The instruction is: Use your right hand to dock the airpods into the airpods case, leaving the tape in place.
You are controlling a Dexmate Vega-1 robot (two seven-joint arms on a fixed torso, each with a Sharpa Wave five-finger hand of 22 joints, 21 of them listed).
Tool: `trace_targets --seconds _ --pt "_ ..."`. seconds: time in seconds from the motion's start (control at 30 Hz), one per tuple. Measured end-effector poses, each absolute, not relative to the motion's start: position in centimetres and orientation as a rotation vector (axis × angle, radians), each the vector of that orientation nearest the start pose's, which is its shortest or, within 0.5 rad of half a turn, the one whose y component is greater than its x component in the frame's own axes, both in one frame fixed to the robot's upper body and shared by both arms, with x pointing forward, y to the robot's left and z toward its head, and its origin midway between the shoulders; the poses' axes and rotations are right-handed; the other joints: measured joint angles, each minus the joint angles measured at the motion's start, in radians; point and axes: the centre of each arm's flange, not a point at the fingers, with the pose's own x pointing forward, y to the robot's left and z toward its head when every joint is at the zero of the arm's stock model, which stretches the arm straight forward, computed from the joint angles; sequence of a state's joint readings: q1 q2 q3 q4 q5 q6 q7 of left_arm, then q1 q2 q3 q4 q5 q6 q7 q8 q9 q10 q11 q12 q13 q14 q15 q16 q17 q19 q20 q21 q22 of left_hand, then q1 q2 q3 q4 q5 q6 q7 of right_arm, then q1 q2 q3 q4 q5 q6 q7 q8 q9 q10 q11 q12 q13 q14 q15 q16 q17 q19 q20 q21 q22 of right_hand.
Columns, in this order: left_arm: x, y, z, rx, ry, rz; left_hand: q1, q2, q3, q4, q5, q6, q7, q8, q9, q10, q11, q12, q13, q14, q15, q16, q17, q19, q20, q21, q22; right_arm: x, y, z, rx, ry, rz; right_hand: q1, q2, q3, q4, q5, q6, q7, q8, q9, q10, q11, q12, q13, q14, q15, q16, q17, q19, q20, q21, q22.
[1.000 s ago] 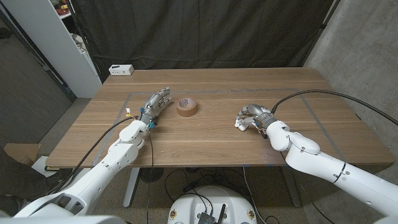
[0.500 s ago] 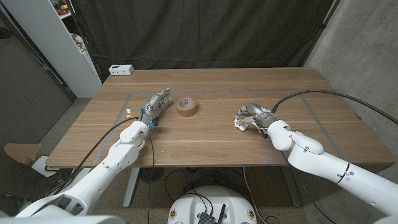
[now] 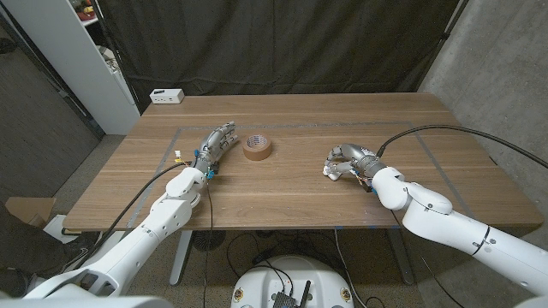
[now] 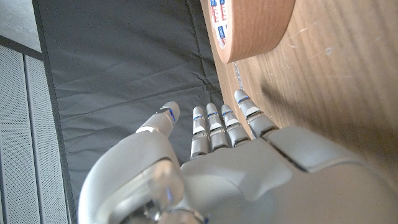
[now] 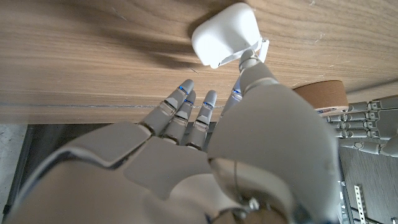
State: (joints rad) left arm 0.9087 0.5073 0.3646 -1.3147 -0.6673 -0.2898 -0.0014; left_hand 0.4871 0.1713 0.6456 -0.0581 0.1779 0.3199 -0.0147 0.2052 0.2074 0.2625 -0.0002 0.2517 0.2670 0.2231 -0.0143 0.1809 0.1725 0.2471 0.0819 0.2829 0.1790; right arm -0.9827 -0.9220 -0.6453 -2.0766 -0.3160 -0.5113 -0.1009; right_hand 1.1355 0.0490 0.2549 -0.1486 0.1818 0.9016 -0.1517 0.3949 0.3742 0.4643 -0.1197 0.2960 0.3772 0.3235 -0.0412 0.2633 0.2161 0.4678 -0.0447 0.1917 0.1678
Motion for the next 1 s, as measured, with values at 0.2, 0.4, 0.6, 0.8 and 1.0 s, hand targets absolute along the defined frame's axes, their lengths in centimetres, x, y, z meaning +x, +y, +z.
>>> trace_targets --seconds 0.2,0.4,0.6,0.8,1.0 --pt "64.73 29.16 -6.74 -0.079 -0.534 -0.18 0.0 0.0 -0.003 -0.003 0.0 0.0 0.0 0.0 0.0 0.0 0.0 0.0 0.0 0.0 0.0 0.0 0.0 0.0 0.0 0.0 0.0 54.8 -21.09 -6.63 -1.252 -0.418 0.059 -0.003 0.003 -0.004 0.004 0.0 -0.002 -0.008 0.0 -0.004 -0.004 -0.004 0.0 0.001 0.0 0.0 0.0 0.0 -0.005 -0.005 0.0 0.0" --pt "64.72 29.15 -6.8 -0.079 -0.532 -0.178 0.0 0.0 -0.001 -0.004 0.0 0.0 0.0 0.0 0.0 0.0 0.0 0.0 0.0 0.0 0.0 0.0 0.0 0.0 0.0 0.0 0.0 54.92 -21.23 -6.69 -1.252 -0.424 0.06 -0.001 0.009 -0.004 0.004 0.0 0.003 -0.013 0.0 -0.004 0.001 -0.009 0.0 0.006 0.0 0.0 0.0 0.0 -0.005 -0.005 0.0 0.0" --pt "64.77 29.13 -6.84 -0.079 -0.53 -0.178 0.0 0.0 -0.001 -0.004 0.0 0.0 0.0 0.0 0.0 0.0 0.0 0.0 0.0 0.0 0.0 0.0 0.0 0.006 0.006 0.0 0.0 54.88 -21.33 -6.45 -1.243 -0.441 0.062 -0.001 0.009 -0.008 0.0 0.0 0.003 -0.013 0.0 -0.004 0.001 -0.009 0.0 0.006 0.005 -0.005 0.0 0.0 -0.005 -0.005 0.0 0.0" --pt "64.92 29.07 -6.84 -0.08 -0.527 -0.179 0.0 0.0 -0.001 -0.004 0.0 0.0 0.0 0.0 0.0 0.0 0.0 0.0 0.0 0.0 0.0 0.0 0.0 0.006 0.006 0.0 0.0 54.73 -21.35 -6.16 -1.241 -0.462 0.071 0.004 0.014 -0.008 0.0 0.0 0.009 -0.019 0.0 -0.004 0.008 -0.017 -0.001 0.011 0.011 0.0 0.0 0.003 -0.005 -0.005 0.0 0.0" --pt "65.05 29.1 -6.86 -0.08 -0.525 -0.18 0.0 0.0 -0.001 -0.004 0.0 0.0 0.0 0.0 0.0 0.0 0.0 0.0 0.002 0.0 0.0 0.0 0.0 0.006 0.005 0.0 0.0 54.66 -21.48 -5.94 -1.247 -0.483 0.082 0.008 0.018 -0.008 0.0 0.0 0.019 -0.029 0.0 -0.004 0.01 -0.025 -0.001 0.015 0.011 0.0 0.0 0.005 -0.009 -0.002 0.0 0.0"
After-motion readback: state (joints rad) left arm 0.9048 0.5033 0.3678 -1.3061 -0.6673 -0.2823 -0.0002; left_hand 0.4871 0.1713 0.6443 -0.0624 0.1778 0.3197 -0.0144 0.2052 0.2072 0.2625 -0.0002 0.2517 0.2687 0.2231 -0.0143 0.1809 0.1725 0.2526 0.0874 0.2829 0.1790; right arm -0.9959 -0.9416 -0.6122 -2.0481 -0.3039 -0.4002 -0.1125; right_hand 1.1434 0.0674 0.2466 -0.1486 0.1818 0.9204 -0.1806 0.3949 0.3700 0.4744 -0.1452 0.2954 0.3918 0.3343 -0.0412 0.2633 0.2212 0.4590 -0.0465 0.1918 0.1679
